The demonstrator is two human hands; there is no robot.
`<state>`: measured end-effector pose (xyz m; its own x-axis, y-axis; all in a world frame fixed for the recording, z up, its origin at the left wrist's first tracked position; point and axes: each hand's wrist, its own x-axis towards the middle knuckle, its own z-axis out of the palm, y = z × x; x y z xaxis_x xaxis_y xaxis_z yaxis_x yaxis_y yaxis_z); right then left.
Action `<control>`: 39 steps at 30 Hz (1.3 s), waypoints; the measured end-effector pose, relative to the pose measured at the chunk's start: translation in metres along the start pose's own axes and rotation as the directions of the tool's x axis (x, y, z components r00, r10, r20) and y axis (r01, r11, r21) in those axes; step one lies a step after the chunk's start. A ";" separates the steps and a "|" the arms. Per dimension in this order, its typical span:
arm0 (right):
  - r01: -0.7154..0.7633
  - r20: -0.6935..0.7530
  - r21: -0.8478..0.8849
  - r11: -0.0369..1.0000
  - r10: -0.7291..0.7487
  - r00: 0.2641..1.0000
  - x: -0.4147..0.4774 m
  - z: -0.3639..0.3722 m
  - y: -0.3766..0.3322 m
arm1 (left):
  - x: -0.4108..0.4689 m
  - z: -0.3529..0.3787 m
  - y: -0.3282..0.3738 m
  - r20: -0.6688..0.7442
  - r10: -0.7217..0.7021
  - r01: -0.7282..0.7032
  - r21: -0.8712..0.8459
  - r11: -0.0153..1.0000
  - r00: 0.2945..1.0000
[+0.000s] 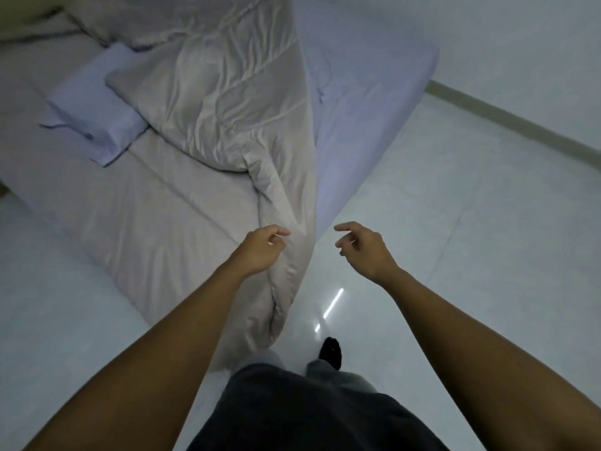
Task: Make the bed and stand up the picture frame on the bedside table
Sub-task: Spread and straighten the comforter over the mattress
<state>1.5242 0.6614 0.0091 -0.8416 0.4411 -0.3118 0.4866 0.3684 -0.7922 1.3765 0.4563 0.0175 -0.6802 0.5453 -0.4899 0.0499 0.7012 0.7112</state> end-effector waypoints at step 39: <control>0.214 0.096 0.146 0.966 -0.229 0.969 0.598 -0.543 0.102 | 0.594 0.119 0.511 -0.418 -0.173 -0.046 -0.465 0.884 0.892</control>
<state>1.1977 1.4072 0.0266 -0.9491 0.2643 -0.1712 0.2559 0.3306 -0.9084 1.0846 1.1930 0.0298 -0.9209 0.1731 -0.3492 -0.2642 0.3815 0.8858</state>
